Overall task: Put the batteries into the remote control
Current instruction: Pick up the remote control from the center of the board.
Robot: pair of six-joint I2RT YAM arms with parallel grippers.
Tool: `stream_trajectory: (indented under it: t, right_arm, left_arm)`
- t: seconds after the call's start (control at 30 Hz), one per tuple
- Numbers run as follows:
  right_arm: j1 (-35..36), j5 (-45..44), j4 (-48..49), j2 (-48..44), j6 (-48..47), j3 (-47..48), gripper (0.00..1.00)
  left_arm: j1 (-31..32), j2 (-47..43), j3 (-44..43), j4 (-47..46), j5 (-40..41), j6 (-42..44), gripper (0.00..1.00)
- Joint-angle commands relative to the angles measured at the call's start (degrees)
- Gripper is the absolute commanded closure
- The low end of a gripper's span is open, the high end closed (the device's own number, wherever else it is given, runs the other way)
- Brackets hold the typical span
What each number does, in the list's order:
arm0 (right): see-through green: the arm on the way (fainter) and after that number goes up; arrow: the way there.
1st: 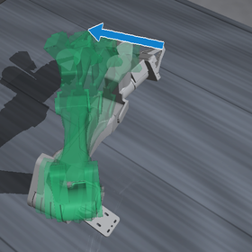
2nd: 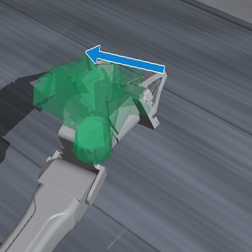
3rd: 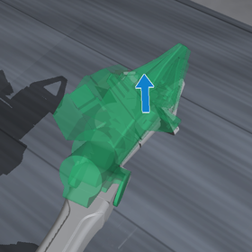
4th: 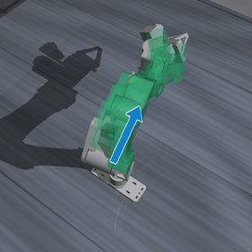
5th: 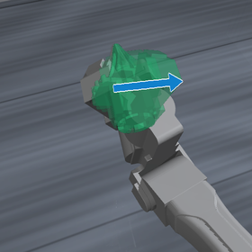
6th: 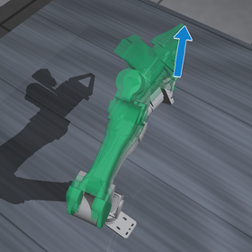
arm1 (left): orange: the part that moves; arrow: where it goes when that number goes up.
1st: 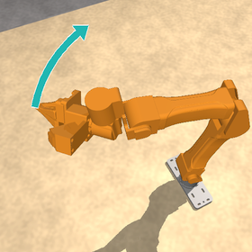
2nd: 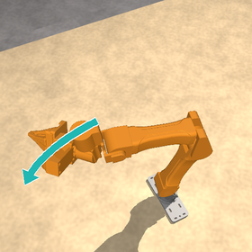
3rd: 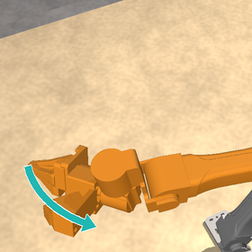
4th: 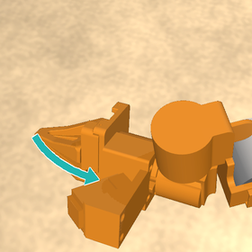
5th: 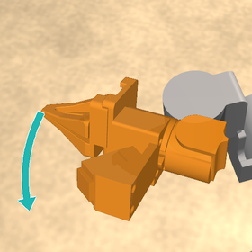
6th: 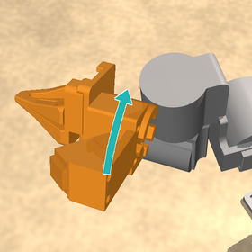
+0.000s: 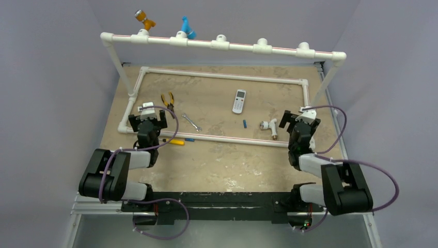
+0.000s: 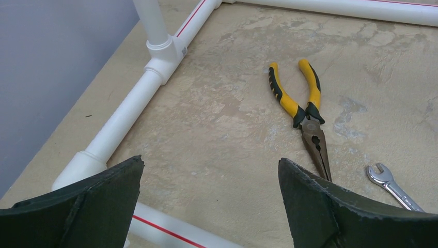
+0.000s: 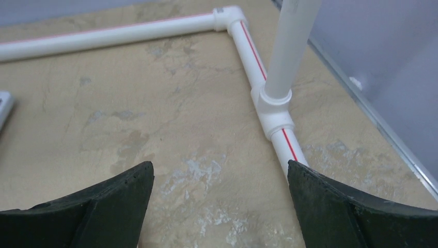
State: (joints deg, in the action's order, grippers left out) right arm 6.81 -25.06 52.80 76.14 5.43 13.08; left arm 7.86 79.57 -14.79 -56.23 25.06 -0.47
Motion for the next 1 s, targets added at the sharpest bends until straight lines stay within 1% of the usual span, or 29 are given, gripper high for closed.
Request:
stream_trajectory:
  t: [0.0, 0.1, 0.13, 0.17, 0.2, 0.27, 0.3, 0.33, 0.37, 0.4, 0.47, 0.57, 0.63, 0.67, 0.77, 0.87, 0.9, 0.97]
  right_arm:
    - [0.3, -3.3, -17.5, -11.1, 4.1, 5.2, 0.01]
    - [0.3, -3.1, -24.7, -18.4, 6.0, 5.5, 0.01]
    - [0.3, -2.6, -26.3, -21.3, 7.3, 5.4, 0.01]
    - [0.3, -1.8, -27.7, -23.0, 8.2, 5.1, 0.01]
    - [0.3, -0.9, -28.4, -24.3, 8.9, 5.0, 0.01]
    - [0.3, 0.8, -31.2, -25.6, 10.7, 6.1, 0.01]
    - [0.3, 1.3, -33.9, -25.6, 12.4, 7.5, 0.01]
    - [0.3, 2.3, -37.9, -25.1, 13.3, 9.1, 0.01]
    - [0.3, 3.9, -40.3, -24.4, 13.5, 10.7, 0.01]
    - [0.3, 5.6, -42.3, -23.4, 13.6, 12.2, 0.01]
    - [0.3, 8.8, -46.2, -21.1, 13.8, 15.0, 0.01]
    - [0.3, 13.6, -50.2, -18.1, 13.6, 17.6, 0.01]
    - [0.9, 14.3, -52.2, -16.6, 14.1, 18.9, 0.01]
    - [1.4, 13.9, -52.5, -16.3, 14.3, 19.3, 0.01]
    - [3.9, 12.7, -52.6, -15.6, 16.1, 20.3, 0.01]
    - [7.5, 11.4, -53.7, -12.9, 18.1, 23.1, 0.01]
    - [8.7, 10.8, -54.1, -11.3, 19.0, 24.1, 0.01]
    - [11.3, 10.5, -54.2, -7.5, 20.2, 26.6, 0.01]
  left_arm:
    - [-0.4, -1.4, -0.8, -3.2, 0.4, -0.7, 0.0]
    - [0.4, -3.2, 1.5, -5.5, -0.3, 0.1, 0.0]
    - [1.2, -3.5, 2.3, -7.7, 1.1, 1.1, 0.0]
    - [2.8, -4.5, 2.6, -8.2, 5.2, 3.0, 0.0]
    - [4.6, -6.3, 2.3, -6.8, 8.5, 4.2, 0.0]
    - [7.3, -11.3, 0.8, -1.7, 11.0, 6.5, 0.0]
    - [8.7, -14.9, -0.5, 1.8, 12.9, 6.9, 0.0]
    - [9.8, -17.5, -1.8, 8.4, 14.7, 6.1, 0.0]
    - [10.7, -20.2, -3.7, 15.2, 16.2, 3.6, 0.0]
    - [11.0, -22.9, -5.8, 22.7, 16.9, 0.1, 0.0]
    - [11.2, -27.6, -10.5, 39.7, 18.2, -10.7, 0.0]
    - [11.7, -32.1, -15.0, 53.5, 16.6, -21.2, 0.0]
    - [11.8, -34.9, -17.5, 62.3, 14.7, -26.9, 0.0]
    - [11.8, -36.3, -18.3, 65.7, 13.7, -30.1, 0.0]
    - [11.7, -41.6, -20.2, 72.4, 10.1, -34.8, 0.0]
    - [11.7, -47.9, -22.5, 78.4, 6.1, -37.3, 0.0]
    - [11.7, -49.6, -23.7, 80.0, 3.5, -38.1, 0.0]
    - [11.6, -51.6, -26.2, 83.1, -0.9, -37.3, 0.0]
